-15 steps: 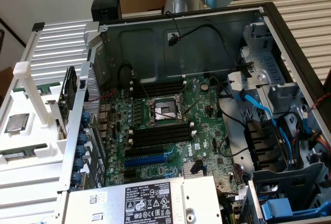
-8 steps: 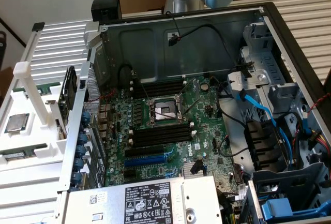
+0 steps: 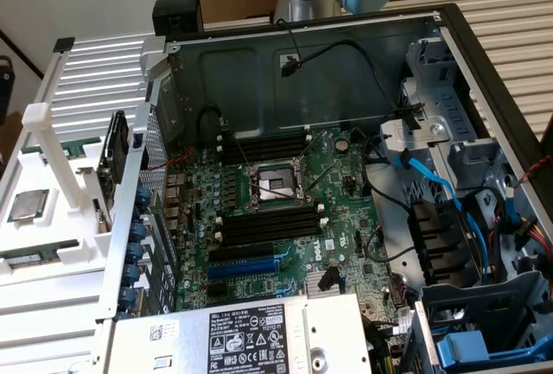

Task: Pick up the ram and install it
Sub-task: 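Pick up the ram and move it above insertion slot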

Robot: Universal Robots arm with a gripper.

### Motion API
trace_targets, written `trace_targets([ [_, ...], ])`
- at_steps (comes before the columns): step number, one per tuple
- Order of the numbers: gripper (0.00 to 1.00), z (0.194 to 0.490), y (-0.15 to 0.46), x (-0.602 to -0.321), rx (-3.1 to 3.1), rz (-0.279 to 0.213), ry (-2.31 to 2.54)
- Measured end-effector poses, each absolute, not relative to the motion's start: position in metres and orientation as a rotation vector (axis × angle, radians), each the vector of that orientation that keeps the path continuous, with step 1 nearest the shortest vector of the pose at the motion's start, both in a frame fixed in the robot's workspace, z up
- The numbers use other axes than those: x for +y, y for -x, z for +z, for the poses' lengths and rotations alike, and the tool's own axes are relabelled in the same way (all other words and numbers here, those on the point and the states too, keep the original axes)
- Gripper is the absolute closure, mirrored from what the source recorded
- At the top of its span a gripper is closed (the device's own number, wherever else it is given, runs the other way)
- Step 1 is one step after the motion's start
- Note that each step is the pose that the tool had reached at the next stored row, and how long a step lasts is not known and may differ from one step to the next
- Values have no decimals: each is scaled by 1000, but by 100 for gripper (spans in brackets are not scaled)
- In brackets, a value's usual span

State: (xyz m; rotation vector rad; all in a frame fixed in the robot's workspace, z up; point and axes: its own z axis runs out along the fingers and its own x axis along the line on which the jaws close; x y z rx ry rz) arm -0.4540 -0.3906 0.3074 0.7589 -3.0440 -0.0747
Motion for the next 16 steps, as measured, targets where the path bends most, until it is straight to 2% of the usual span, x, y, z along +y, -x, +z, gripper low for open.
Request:
trace_targets([
  [16,90,291,454,-391,-2847,-72,-1298],
])
